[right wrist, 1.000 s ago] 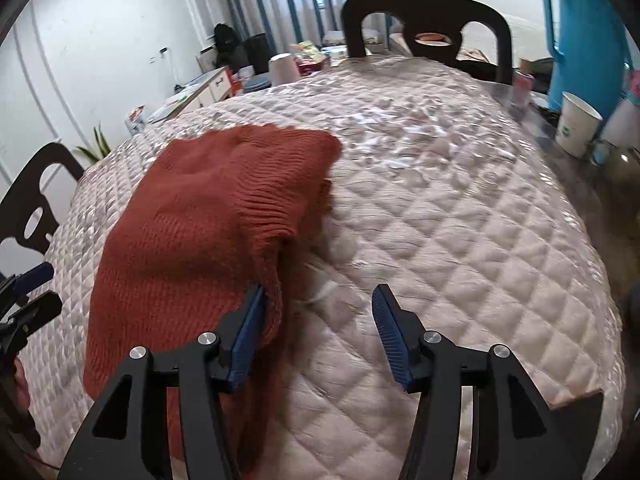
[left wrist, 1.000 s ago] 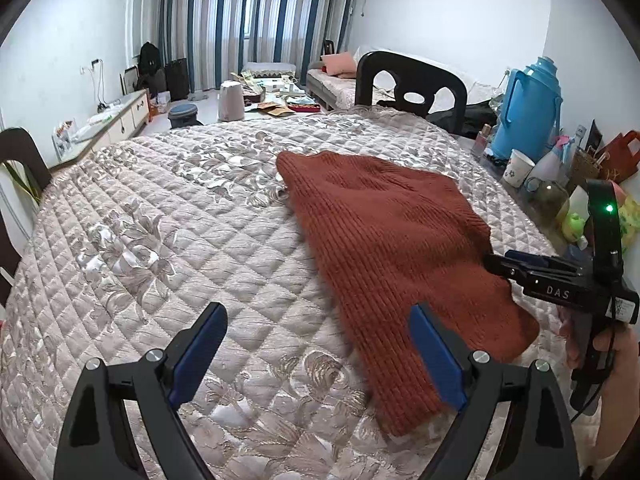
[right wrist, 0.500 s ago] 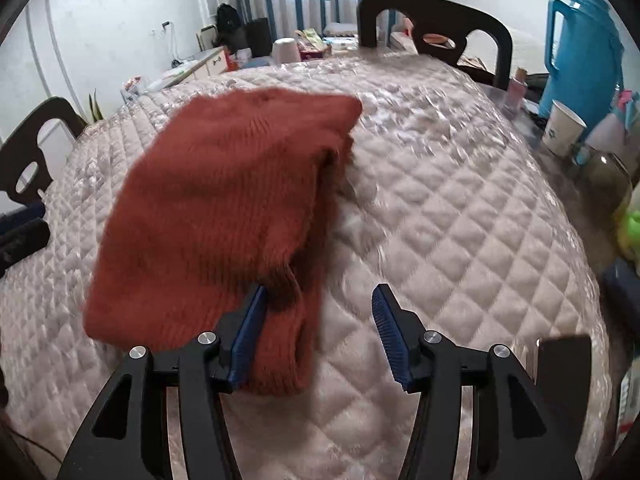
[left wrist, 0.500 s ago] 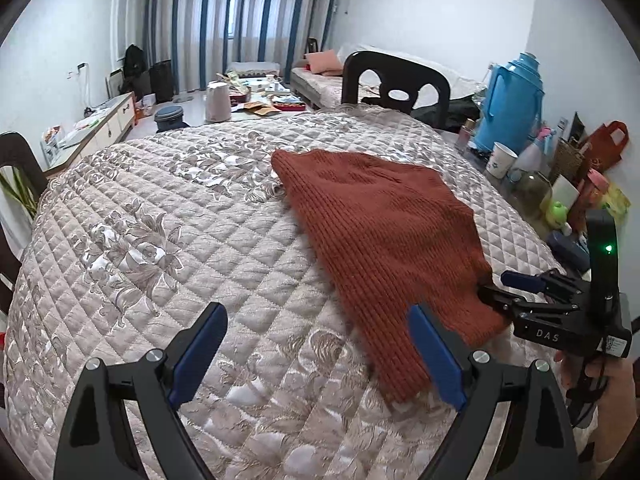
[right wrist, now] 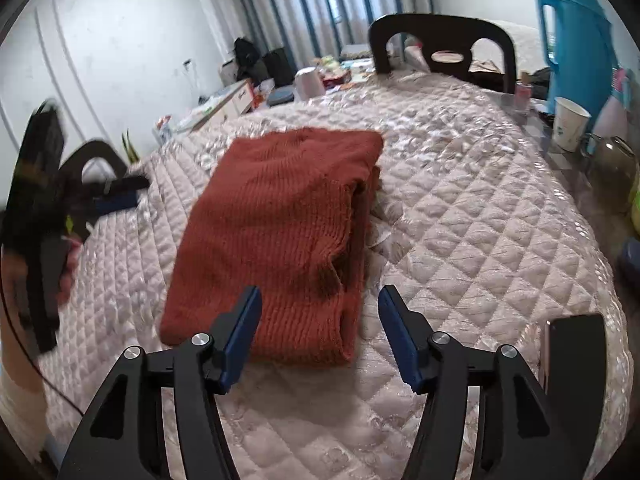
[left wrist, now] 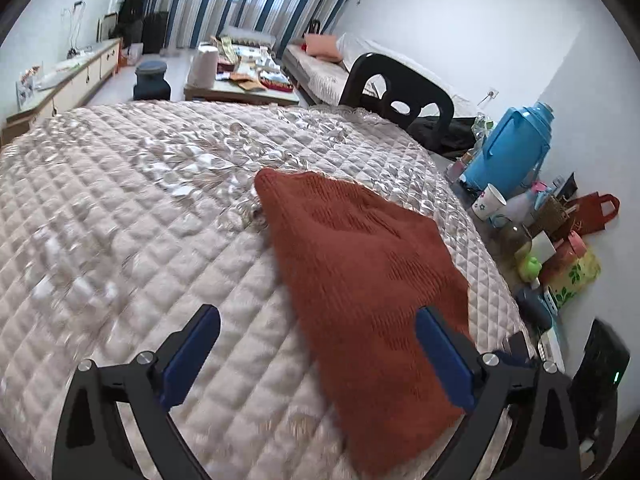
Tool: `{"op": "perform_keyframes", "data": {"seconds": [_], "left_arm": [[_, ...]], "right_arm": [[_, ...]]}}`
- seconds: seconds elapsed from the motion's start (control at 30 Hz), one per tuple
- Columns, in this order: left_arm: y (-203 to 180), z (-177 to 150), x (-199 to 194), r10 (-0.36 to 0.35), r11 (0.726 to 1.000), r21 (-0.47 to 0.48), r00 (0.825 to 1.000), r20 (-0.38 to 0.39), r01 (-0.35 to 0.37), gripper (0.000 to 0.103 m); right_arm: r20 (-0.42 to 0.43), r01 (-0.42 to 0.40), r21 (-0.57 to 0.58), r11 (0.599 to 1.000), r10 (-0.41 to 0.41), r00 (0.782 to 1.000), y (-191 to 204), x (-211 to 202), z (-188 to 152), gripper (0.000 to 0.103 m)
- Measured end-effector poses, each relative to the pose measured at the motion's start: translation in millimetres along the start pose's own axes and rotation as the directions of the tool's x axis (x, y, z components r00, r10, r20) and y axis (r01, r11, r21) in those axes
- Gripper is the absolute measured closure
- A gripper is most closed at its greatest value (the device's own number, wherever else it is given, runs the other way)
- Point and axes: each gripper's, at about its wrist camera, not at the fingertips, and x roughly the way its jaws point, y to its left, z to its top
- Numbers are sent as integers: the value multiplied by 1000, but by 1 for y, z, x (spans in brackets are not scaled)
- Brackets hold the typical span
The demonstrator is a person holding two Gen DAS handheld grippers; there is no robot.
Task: Fold small clothes
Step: 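Press the folded sweater edge with the right gripper to square it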
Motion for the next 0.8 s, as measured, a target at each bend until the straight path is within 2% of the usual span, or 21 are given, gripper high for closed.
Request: {"op": "perform_keyframes", "data": {"seconds": [0.1, 0.13, 0.17, 0.23, 0.33, 0.43, 0.6, 0.67, 0.8], "left_arm": [[4, 13, 27, 18, 1000, -22, 999, -39, -19, 4], [5, 16, 34, 3, 999, -35, 999, -53, -5, 4], [8, 20, 43, -18, 999, -49, 997, -76, 14, 4], [12, 24, 57, -2, 996, -87, 993, -114, -8, 4], [11, 28, 69, 17, 997, -69, 993, -121, -26, 4], [13, 31, 80, -28, 995, -103, 989, -142, 14, 4], [7, 34, 99, -62, 996, -71, 982, -180, 50, 4], [8, 36, 106, -88, 993, -96, 978, -191, 70, 4], [8, 42, 110, -115, 988, -118, 978, -175, 96, 4]], "right_arm": [[-39, -2, 12, 1000, 2, 999, -4, 15, -1, 42], [-47, -4, 20, 1000, 5, 999, -5, 18, -3, 42], [-53, -17, 31, 999, 19, 998, -7, 22, -4, 42], [-77, -56, 49, 997, 60, 995, -10, 30, -6, 42], [-79, -102, 64, 993, 107, 991, -12, 37, -7, 37], [-74, -110, 58, 992, 114, 991, -10, 37, -8, 35], [-70, -109, 58, 992, 113, 991, -8, 36, -9, 35], [-71, -115, 79, 990, 121, 990, -10, 36, -9, 35], [-67, -118, 89, 989, 124, 990, -12, 37, -8, 35]]}}
